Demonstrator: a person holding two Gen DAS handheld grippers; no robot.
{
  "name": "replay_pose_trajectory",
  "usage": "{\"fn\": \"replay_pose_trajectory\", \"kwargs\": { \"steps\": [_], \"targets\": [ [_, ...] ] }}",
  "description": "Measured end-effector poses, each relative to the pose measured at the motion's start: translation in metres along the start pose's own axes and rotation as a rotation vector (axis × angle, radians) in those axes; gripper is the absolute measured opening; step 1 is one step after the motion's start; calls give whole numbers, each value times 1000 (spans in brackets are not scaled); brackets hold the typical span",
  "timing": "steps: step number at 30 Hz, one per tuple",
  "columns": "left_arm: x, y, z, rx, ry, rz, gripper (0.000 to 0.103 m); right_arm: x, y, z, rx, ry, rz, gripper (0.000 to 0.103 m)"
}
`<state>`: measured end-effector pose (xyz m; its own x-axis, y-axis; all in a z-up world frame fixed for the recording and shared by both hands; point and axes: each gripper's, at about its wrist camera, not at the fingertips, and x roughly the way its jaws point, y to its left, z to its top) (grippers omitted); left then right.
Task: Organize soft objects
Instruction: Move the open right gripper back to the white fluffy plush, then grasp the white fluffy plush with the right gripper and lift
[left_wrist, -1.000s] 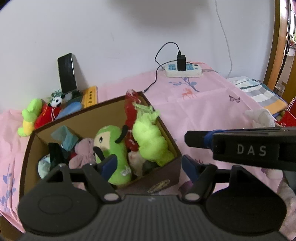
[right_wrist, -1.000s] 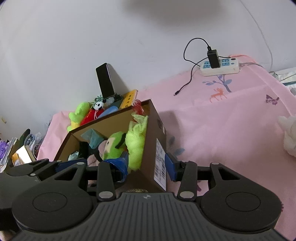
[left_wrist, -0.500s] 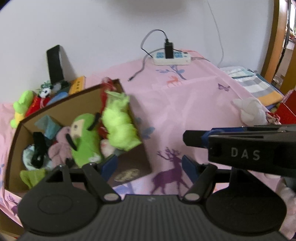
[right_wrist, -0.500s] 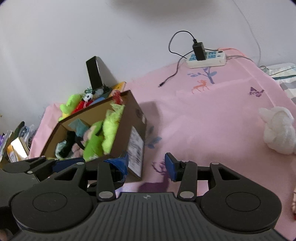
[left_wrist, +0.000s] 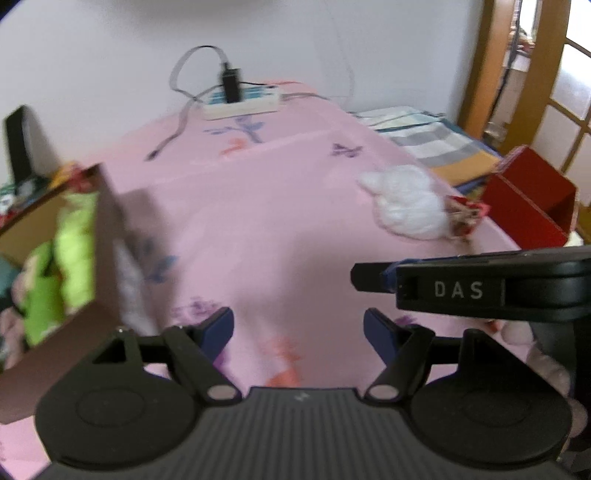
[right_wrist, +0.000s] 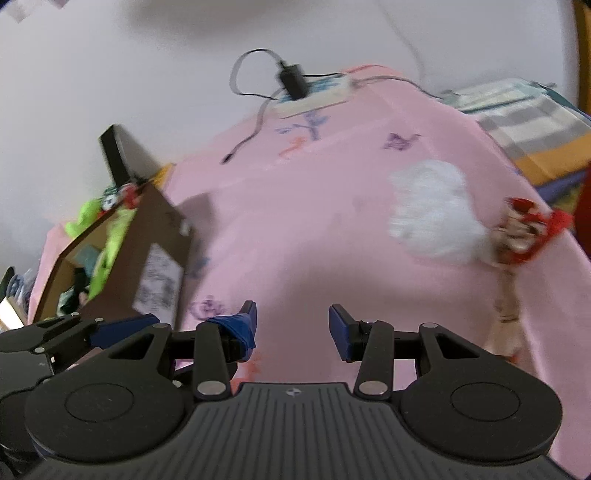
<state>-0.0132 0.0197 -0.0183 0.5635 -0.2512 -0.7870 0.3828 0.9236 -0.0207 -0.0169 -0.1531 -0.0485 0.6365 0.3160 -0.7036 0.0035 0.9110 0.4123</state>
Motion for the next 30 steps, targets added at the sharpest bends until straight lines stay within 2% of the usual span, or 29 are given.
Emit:
{"fn": "replay_pose_trajectory", "kwargs": {
  "steps": [9,14,21,27,30],
  "targets": [
    [37,-50,16,39,9,-157,80,-21,-68,13,107,-48,-66,28],
    [57,-68,27,48,6,-189,80,-24,-96,28,150,-75,-83,28],
    [83,-72,51,25,-16,-206,83,-11,-101,58,129,-94,-30,28],
    [103,-73,65,24,-21,-216,86,27,-103,78,76,-7,-13,28],
    [114,-76,69,46,-19,-198,86,41,-110,82,122,42,70,29]
  ]
}}
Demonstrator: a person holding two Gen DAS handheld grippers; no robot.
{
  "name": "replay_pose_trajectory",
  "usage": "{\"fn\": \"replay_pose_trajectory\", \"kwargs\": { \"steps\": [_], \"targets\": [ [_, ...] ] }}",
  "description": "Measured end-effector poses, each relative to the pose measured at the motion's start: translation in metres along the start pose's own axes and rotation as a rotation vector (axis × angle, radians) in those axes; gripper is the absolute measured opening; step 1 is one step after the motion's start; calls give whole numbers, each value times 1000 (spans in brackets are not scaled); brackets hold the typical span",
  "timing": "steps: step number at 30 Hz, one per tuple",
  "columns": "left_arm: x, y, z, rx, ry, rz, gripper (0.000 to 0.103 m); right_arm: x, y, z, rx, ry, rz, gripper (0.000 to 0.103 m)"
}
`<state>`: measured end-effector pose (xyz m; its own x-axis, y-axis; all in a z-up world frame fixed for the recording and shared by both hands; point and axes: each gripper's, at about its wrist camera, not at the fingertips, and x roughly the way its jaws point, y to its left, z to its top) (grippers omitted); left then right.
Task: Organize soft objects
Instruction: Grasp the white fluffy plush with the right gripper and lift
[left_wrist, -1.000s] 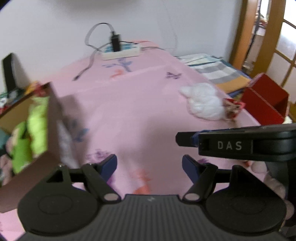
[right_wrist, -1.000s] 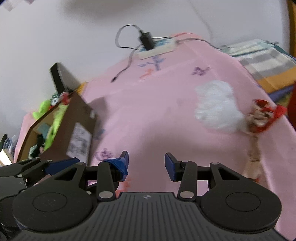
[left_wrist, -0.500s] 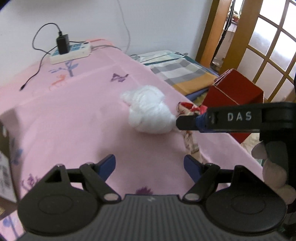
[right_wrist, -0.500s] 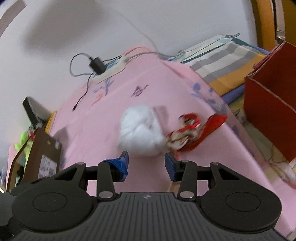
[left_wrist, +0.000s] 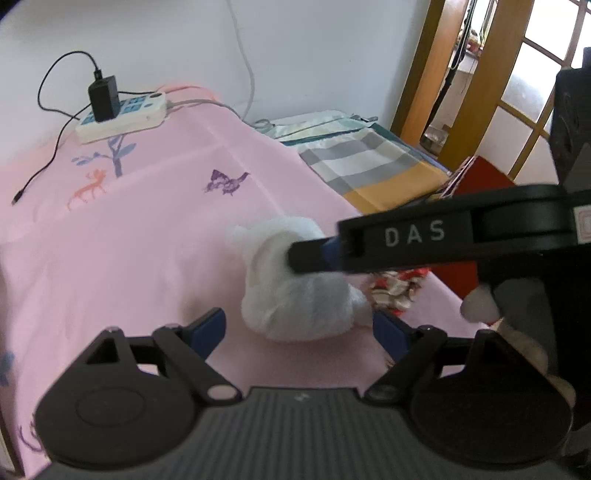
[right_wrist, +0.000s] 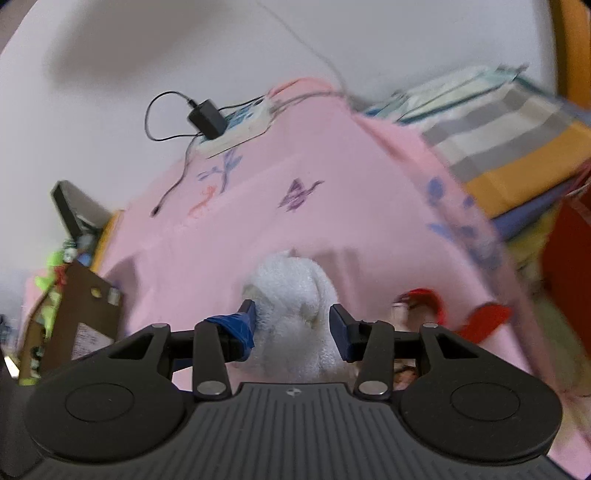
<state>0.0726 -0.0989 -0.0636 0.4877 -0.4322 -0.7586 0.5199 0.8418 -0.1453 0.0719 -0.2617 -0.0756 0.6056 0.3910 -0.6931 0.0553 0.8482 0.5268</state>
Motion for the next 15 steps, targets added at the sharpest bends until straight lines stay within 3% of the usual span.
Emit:
{"fn": "replay_pose_trajectory", "kwargs": {
  "steps": [8,15],
  "targets": [
    [16,11,7,-9,1,-25,73,16,6,8,-48,20,49,34],
    [9,11,6,10,-10,-51,63,11,19,5,-113,-7,55,26]
  ]
}}
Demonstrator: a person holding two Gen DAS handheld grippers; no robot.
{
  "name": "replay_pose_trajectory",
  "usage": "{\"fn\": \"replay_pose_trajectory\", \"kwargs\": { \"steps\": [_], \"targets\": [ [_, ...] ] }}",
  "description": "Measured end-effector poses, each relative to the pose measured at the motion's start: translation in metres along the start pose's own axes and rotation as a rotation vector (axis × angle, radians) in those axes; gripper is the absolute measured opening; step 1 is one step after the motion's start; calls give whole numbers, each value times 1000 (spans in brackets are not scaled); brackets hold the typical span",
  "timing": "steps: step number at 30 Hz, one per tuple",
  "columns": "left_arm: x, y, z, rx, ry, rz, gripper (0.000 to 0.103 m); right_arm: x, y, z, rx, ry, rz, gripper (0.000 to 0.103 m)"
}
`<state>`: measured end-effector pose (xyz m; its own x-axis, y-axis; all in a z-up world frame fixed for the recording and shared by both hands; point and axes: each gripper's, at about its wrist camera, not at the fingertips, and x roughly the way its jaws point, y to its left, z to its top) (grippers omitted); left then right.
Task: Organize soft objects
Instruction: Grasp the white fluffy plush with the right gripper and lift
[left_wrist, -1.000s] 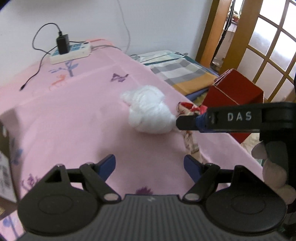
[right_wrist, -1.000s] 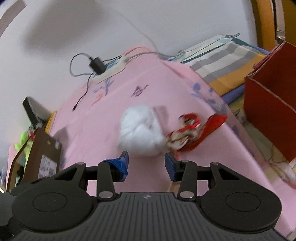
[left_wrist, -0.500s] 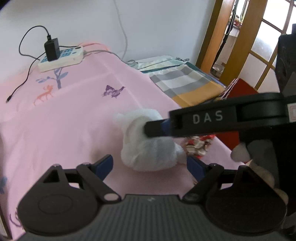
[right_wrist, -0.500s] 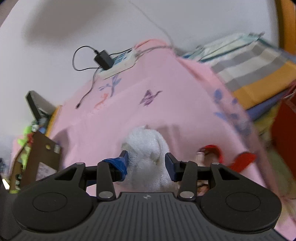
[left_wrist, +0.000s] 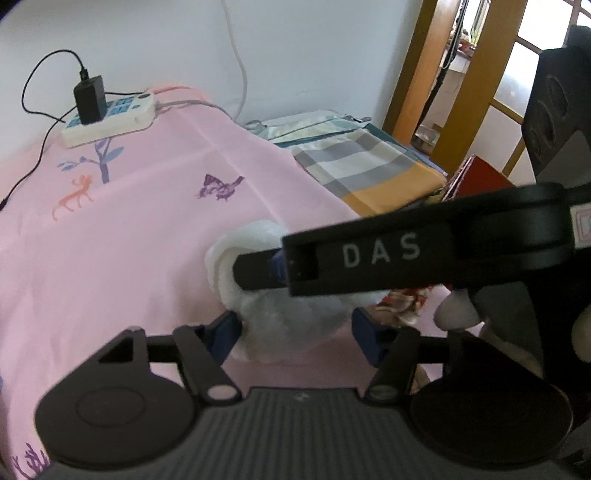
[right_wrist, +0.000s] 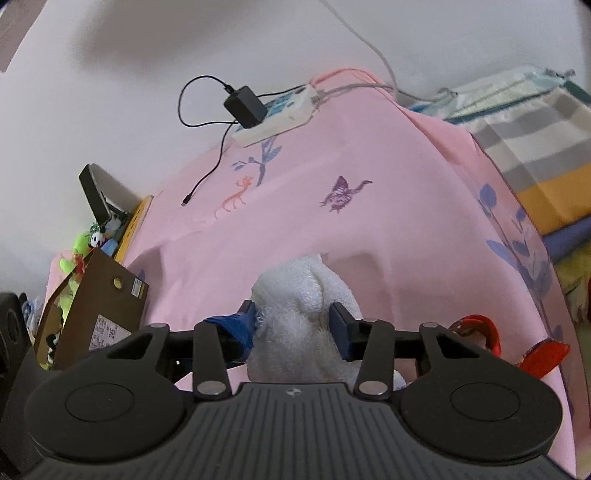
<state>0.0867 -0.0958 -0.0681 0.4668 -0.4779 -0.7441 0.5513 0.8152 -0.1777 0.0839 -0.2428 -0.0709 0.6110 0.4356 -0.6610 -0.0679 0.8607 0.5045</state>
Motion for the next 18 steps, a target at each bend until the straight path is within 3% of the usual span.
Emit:
{"fn": "replay_pose_trajectory", "kwargs": {
  "steps": [9,18],
  "targets": [
    [-47,3,-20,10,-49,23,62,-18,34,-21,-15,-19,69,24],
    [-110,16,-51,50,-130,93,62,-27,90,-46,-30,-30,143,23]
  ]
}}
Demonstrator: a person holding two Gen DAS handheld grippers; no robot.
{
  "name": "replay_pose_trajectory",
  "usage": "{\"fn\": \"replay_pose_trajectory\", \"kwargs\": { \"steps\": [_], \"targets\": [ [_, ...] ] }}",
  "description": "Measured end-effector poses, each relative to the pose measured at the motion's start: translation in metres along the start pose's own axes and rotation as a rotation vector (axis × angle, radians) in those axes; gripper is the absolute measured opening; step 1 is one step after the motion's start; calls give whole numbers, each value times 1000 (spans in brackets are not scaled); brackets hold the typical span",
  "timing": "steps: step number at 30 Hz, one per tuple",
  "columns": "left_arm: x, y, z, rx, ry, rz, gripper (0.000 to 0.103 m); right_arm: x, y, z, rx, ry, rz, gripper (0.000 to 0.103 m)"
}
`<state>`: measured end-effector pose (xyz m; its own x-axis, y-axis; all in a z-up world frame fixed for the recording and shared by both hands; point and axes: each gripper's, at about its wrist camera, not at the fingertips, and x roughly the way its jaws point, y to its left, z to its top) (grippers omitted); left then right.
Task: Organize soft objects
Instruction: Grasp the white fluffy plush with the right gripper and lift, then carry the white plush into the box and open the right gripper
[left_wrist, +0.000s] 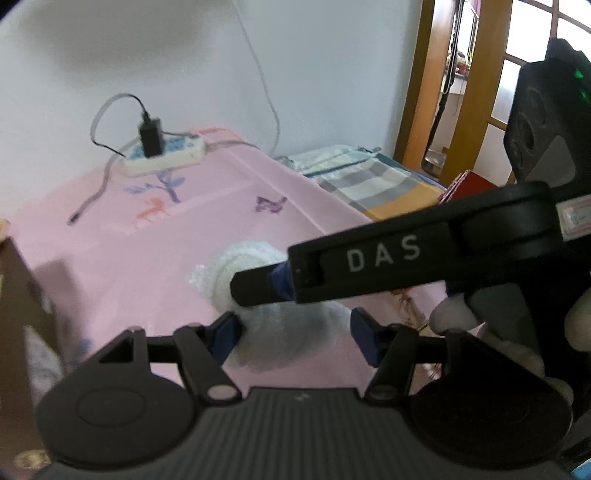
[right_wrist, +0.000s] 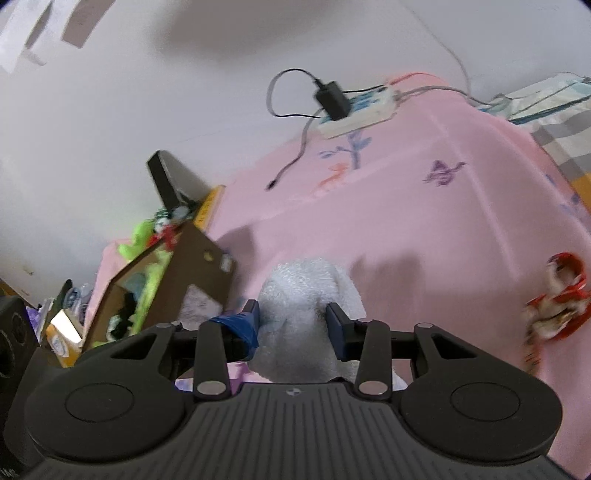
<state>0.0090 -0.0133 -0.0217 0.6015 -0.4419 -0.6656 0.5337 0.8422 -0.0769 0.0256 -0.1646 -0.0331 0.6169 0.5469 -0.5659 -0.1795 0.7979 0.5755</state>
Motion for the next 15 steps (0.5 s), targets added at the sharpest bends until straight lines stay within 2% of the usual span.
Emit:
{"fn": "replay_pose_trajectory", "kwargs": {
  "steps": [8,15],
  "targets": [
    [-63,39,-17,-2,-96,50,62,5,67,-11,-21,-52,77,23],
    [-124,88,-24,29,-204,127,62,22,132,-10,-70,-122,155,23]
  ]
}}
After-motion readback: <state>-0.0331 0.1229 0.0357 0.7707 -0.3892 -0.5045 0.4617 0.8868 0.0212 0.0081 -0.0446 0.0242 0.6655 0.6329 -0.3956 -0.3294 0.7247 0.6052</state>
